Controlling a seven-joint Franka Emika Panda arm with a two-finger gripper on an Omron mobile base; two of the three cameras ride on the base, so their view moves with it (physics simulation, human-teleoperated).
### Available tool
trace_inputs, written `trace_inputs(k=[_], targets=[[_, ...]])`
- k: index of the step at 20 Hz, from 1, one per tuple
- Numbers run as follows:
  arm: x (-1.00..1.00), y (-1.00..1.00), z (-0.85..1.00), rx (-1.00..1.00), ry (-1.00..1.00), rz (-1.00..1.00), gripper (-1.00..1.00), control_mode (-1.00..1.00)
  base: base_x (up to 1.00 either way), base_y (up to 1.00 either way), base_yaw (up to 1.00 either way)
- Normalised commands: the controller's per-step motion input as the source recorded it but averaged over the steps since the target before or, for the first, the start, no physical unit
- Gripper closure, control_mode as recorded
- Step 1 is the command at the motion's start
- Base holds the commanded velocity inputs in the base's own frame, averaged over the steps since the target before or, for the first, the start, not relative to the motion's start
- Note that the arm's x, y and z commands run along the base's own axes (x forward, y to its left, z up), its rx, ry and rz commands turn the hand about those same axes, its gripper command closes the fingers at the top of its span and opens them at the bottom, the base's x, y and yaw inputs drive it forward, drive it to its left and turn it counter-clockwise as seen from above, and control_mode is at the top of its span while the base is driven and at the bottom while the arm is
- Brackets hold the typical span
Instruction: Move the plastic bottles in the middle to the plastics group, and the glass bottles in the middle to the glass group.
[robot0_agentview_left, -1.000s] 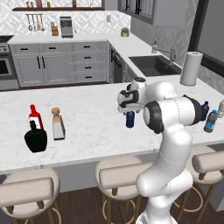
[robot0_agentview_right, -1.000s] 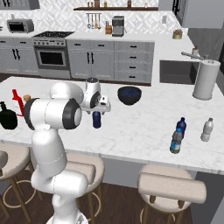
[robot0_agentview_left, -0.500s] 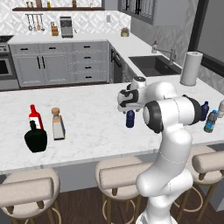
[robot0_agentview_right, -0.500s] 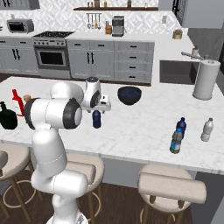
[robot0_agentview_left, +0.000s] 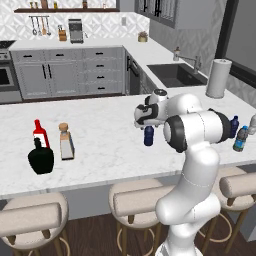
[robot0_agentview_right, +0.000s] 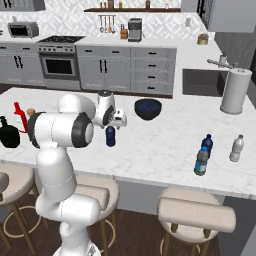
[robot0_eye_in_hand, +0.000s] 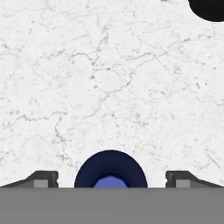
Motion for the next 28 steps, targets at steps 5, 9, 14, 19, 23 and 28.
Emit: trace_inputs(k=[5,9,14,19,23,28], targets=[[0.00,0.00,0.00,0.00,0.00,0.00,1.00,-1.00,0.00,0.00,0.00],[-0.04,0.00,0.02,0.00,-0.03,0.00,1.00,-1.00,0.00,0.00,0.00],[0.00,-0.43,0.37,0.00,0.01,-0.04,1.00,-1.00,0.00,0.00,0.00],[-0.09,-0.97,0.33,0.00,0.05,-0.13,1.00,-1.00,0.00,0.00,0.00],[-0.48,-1.00,0.00,0.04,0.02,-0.21,1.00,-1.00,0.00,0.00,0.00],[-0.39,-0.95,-0.10,0.01,0.01,-0.24,1.00,-1.00,0.00,0.00,0.00]])
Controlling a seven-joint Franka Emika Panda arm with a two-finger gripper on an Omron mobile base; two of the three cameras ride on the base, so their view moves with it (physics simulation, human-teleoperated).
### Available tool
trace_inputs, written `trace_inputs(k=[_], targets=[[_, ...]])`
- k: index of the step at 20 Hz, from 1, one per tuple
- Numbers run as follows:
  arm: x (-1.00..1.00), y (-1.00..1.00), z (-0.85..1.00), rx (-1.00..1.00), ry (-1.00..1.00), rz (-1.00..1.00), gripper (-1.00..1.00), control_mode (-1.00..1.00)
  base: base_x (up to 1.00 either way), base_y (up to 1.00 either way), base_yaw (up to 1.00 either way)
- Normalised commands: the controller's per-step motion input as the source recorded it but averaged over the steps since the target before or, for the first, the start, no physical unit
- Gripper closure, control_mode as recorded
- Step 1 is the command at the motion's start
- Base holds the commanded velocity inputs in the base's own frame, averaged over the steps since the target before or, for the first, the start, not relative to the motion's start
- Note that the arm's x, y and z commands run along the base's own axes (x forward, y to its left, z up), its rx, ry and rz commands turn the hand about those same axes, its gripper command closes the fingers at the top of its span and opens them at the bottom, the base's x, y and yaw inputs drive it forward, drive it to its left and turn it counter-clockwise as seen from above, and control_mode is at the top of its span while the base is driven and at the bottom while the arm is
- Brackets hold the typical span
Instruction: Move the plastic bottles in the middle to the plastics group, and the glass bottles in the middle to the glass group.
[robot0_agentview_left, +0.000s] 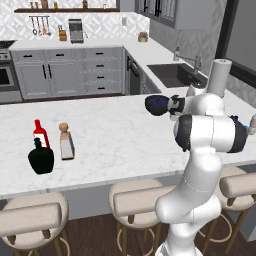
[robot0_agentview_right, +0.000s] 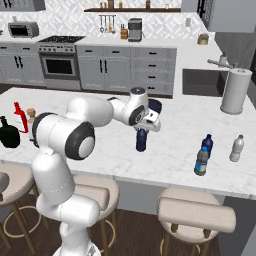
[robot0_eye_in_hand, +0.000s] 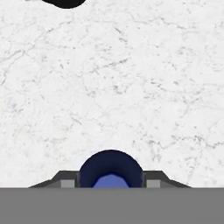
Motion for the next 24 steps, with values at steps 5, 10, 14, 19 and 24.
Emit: trace_inputs(k=[5,10,14,19,24], targets=[[-0.04,-0.77,-0.01,0.00,0.03,-0.24,1.00,-1.00,0.00,0.00,0.00],[0.00,-0.76,-0.01,0.01,0.02,-0.28,1.00,-1.00,0.00,0.00,0.00],[0.00,-0.77,-0.11,0.05,0.00,-0.25,1.00,-1.00,0.00,0.00,0.00],[-0.07,-0.45,-0.20,0.01,0.00,-0.27,1.00,-1.00,0.00,0.00,0.00],[0.00,-0.27,-0.05,0.00,0.00,-0.25,1.00,-1.00,0.00,0.00,0.00]])
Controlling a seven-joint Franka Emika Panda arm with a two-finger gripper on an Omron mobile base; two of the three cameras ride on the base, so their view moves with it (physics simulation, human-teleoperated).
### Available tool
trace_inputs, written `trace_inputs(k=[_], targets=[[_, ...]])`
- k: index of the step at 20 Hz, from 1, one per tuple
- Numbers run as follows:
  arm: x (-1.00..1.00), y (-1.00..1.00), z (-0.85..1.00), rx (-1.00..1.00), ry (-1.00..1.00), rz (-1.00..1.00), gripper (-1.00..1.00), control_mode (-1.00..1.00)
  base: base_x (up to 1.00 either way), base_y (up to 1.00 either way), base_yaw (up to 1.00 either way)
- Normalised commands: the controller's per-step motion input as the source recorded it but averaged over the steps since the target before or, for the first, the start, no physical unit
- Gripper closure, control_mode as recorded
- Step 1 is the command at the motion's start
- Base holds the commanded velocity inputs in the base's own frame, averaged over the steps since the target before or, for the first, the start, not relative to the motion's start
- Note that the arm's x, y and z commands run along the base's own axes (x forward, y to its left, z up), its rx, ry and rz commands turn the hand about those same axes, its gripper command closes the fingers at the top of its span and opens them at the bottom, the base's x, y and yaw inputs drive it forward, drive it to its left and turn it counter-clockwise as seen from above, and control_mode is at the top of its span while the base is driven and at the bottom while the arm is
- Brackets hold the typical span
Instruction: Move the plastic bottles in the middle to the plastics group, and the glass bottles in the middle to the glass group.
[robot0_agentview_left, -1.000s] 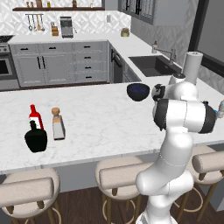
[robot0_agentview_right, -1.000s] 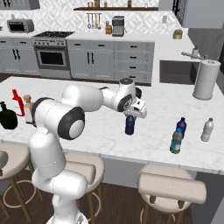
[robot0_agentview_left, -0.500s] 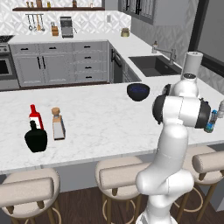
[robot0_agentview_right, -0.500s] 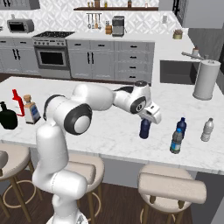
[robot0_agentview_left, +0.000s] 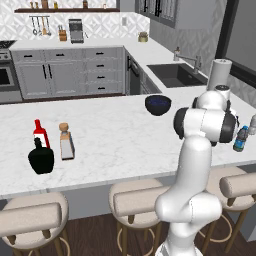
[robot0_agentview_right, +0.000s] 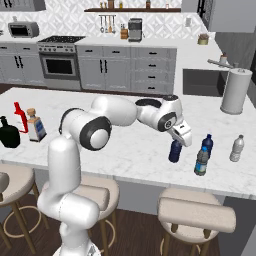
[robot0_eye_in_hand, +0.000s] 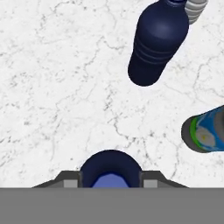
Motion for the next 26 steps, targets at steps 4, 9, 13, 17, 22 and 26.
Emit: trace_inputs(k=[4,9,13,17,22,26], targets=[[0.00,-0.26,-0.15,0.00,-0.05,-0.16,1.00,-1.00,0.00,0.00,0.00],[0.00,-0.36,-0.07,0.00,-0.10,-0.14,1.00,-1.00,0.00,0.00,0.00],[-0.01,-0.31,0.00,0.00,0.00,-0.13,1.00,-1.00,0.00,0.00,0.00],[-0.16,-0.01,0.00,-0.07,0.02,-0.11,1.00,-1.00,0.00,0.00,0.00],[-0.23,0.00,-0.02,-0.08,0.00,-0.10,1.00,-1.00,0.00,0.00,0.00],[-0.05,0.00,0.00,-0.04,-0.01,-0.08,1.00,-1.00,0.00,0.00,0.00]])
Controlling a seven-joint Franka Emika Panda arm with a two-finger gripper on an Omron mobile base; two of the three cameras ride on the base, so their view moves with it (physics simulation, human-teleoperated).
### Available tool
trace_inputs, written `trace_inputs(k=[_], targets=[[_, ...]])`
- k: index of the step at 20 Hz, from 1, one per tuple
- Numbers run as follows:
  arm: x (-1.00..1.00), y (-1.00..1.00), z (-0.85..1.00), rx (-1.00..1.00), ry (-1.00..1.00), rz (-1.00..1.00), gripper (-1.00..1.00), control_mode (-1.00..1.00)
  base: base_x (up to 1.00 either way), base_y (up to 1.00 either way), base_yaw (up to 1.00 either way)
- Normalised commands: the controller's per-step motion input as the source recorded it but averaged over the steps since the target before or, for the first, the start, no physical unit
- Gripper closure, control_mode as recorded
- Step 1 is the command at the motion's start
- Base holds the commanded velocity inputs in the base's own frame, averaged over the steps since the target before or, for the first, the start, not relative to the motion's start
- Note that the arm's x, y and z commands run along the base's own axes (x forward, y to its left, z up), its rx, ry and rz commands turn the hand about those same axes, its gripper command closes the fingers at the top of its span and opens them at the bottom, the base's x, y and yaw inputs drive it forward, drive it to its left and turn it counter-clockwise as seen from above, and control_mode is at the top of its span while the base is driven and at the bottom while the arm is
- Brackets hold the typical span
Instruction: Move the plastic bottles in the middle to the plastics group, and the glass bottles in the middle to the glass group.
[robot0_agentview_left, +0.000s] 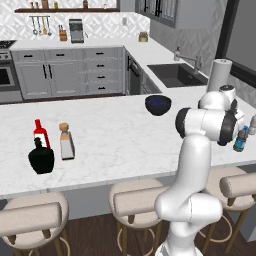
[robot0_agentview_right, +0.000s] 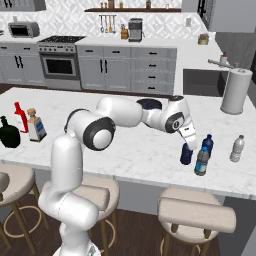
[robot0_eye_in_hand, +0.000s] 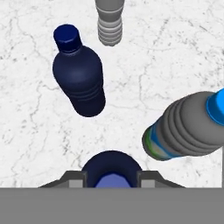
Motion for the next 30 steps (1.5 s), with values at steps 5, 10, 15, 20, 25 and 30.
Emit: trace_inputs(k=[5,10,15,20,25,30], targets=[[0.00,0.00,-0.01,0.00,0.00,-0.07,1.00,-1.00,0.00,0.00,0.00],[0.00,-0.29,0.00,0.00,0.00,-0.09,1.00,-1.00,0.00,0.00,0.00],[0.00,-0.05,-0.17,0.00,0.00,-0.03,1.00,-1.00,0.00,0.00,0.00],[0.00,0.00,-0.56,0.00,0.00,0.00,1.00,-1.00,0.00,0.00,0.00],[0.00,-0.04,-0.11,0.00,0.00,-0.01,1.00,-1.00,0.00,0.00,0.00],[0.00,-0.02,0.00,0.00,0.00,-0.01,-1.00,-1.00,0.00,0.00,0.00]])
